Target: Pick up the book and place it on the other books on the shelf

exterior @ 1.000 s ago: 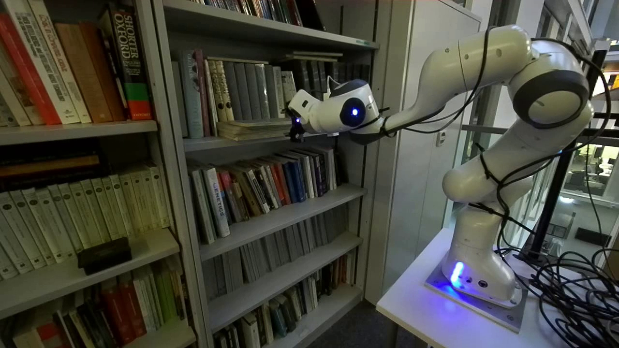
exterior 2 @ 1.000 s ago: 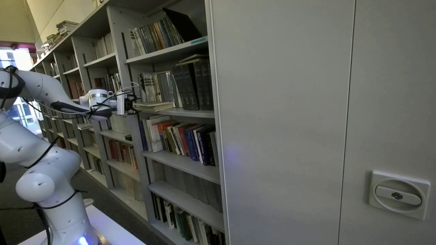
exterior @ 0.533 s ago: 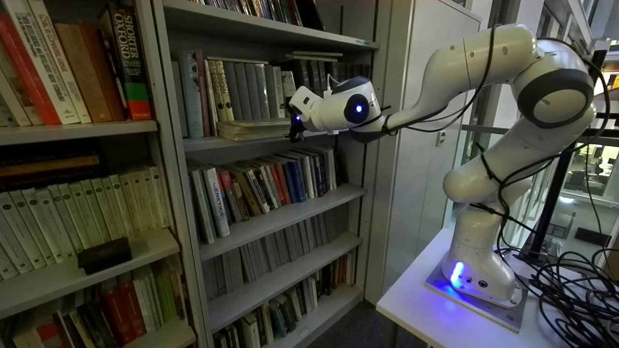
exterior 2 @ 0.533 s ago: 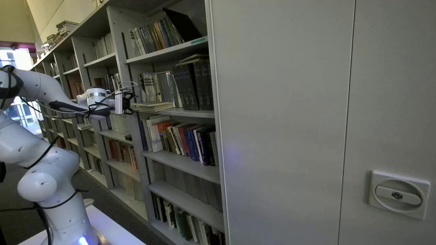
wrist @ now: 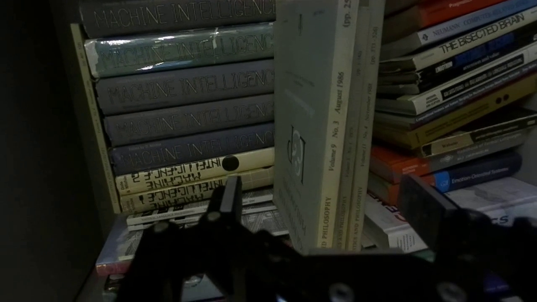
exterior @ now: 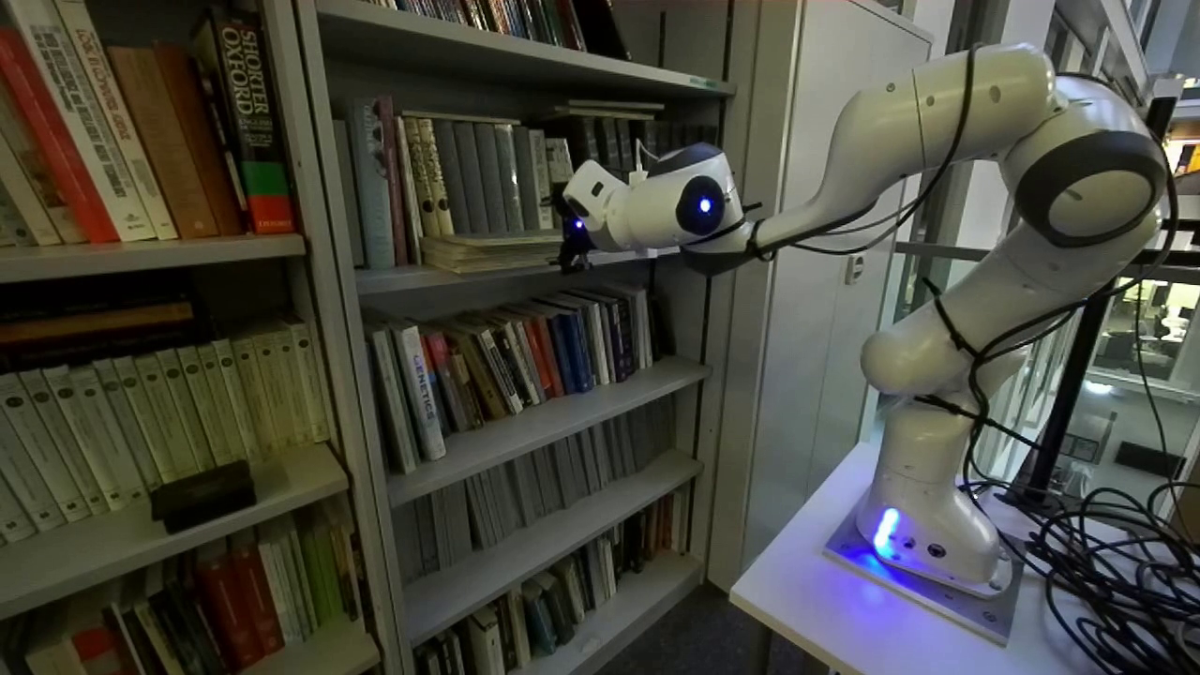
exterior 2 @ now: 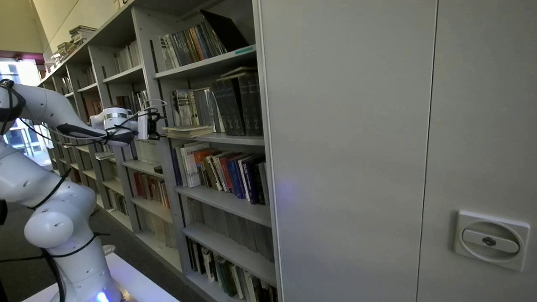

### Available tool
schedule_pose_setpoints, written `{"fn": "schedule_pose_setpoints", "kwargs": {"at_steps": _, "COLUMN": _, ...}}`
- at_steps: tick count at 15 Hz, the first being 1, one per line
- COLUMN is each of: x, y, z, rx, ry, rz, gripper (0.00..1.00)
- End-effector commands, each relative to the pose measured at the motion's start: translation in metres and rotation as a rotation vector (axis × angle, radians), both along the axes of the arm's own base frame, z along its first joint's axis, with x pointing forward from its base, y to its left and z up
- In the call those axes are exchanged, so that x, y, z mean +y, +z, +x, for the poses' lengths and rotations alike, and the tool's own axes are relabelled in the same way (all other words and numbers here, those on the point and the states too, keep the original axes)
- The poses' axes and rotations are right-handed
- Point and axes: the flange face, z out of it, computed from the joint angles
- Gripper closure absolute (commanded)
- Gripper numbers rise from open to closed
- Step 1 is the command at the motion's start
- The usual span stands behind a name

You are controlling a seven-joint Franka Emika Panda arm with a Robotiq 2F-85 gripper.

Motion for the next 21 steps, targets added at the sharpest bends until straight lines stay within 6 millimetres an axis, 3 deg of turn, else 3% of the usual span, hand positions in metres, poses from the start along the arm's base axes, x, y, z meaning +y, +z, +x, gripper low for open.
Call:
{"fn": "schedule_pose_setpoints", "kwargs": {"at_steps": 1, "x": -0.002, "y": 0.003, "z": 0.001, "rx": 0.013, "ry": 0.025, "rz": -0.003, "gripper": 0.00}}
{"fn": "schedule_pose_setpoints", "kwargs": {"at_steps": 4, "x": -0.003, "y": 0.005, "z": 0.007, "rx": 0.012, "ry": 0.026, "rz": -0.015, "gripper": 0.00}}
{"fn": "schedule_pose_setpoints", "kwargs": {"at_steps": 5, "x": -0.003, "y": 0.006, "z": 0.009, "rx": 0.011, "ry": 0.026, "rz": -0.022, "gripper": 0.14}}
{"fn": "schedule_pose_setpoints", "kwargs": {"at_steps": 7, "x": -0.004, "y": 0.009, "z": 0.014, "rx": 0.010, "ry": 0.027, "rz": -0.044, "gripper": 0.32}}
{"fn": "schedule_pose_setpoints", "kwargs": {"at_steps": 10, "x": -0.005, "y": 0.011, "z": 0.023, "rx": 0.014, "ry": 0.028, "rz": -0.082, "gripper": 0.40}}
{"fn": "schedule_pose_setpoints", "kwargs": {"at_steps": 15, "x": -0.005, "y": 0.012, "z": 0.034, "rx": 0.034, "ry": 0.036, "rz": -0.119, "gripper": 0.07}}
{"fn": "schedule_pose_setpoints", "kwargs": {"at_steps": 17, "x": -0.006, "y": 0.011, "z": 0.039, "rx": 0.042, "ry": 0.035, "rz": -0.127, "gripper": 0.06}}
{"fn": "schedule_pose_setpoints", "kwargs": {"at_steps": 20, "x": -0.008, "y": 0.009, "z": 0.045, "rx": 0.053, "ry": 0.034, "rz": -0.132, "gripper": 0.16}}
{"fn": "schedule_pose_setpoints", "kwargs": {"at_steps": 21, "x": -0.009, "y": 0.009, "z": 0.046, "rx": 0.056, "ry": 0.032, "rz": -0.134, "gripper": 0.15}}
